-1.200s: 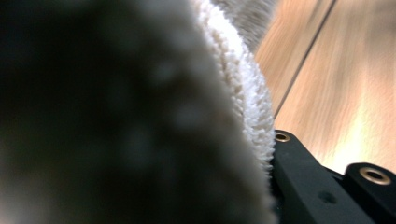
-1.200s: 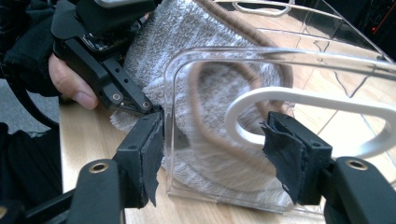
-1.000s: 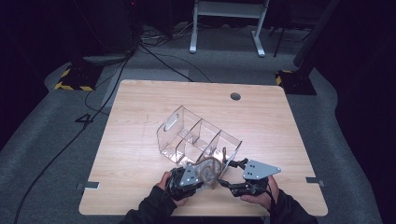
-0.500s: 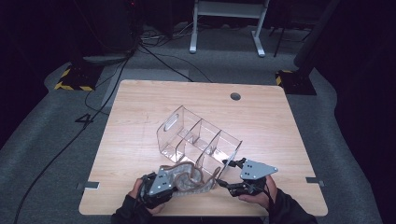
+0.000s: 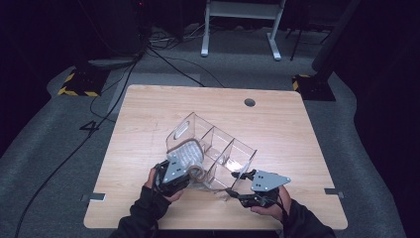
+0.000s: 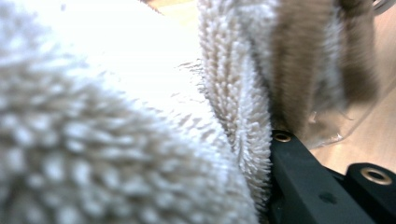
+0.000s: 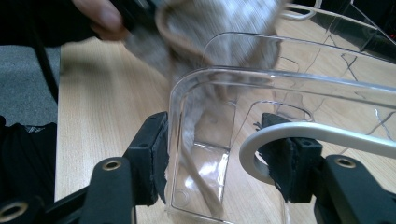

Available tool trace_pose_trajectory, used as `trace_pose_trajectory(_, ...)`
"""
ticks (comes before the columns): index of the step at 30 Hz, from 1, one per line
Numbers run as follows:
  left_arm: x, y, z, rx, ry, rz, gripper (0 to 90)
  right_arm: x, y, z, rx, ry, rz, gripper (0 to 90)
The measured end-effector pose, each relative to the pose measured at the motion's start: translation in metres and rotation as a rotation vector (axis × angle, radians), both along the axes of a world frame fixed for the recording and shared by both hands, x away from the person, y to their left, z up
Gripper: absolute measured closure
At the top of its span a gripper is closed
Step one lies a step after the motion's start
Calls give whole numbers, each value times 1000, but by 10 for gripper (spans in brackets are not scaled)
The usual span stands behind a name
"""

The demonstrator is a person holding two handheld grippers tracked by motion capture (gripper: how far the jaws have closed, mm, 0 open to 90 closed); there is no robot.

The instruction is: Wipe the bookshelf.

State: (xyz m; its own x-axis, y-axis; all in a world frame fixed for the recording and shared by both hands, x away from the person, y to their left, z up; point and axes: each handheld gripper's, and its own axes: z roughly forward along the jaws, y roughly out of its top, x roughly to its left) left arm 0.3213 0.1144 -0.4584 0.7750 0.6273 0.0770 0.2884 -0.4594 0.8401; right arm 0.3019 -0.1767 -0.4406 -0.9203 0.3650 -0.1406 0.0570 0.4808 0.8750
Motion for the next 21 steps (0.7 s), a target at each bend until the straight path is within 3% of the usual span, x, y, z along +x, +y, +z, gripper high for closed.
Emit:
trace_pose_trajectory(2, 5, -10, -7, 53, 1, -6, 767, 1, 0, 0, -3, 2, 5, 441)
trace_pose_trajectory(5, 13, -20, -17, 79, 9, -29, 768, 1, 2, -1, -9, 0, 5, 440)
trace_pose_trajectory(9, 17, -23, -23, 102, 24, -46, 770, 2, 3, -1, -9, -1, 10, 444)
trace_pose_trajectory(10, 17, -21, -25, 103, 33, -52, 771, 2, 3, -2, -6, -2, 9, 445)
trace_pose_trajectory(12, 13, -16, -29, 148, 55, -99, 772, 2, 3, -2, -6, -6, 11, 448)
trace_pose_trajectory(18, 2, 5, -29, 200, 84, -128, 772, 3, 3, -2, -11, -3, 20, 453)
trace_pose_trajectory(21, -3, 14, -29, 187, 97, -113, 771, 4, 4, -1, -11, -1, 21, 454)
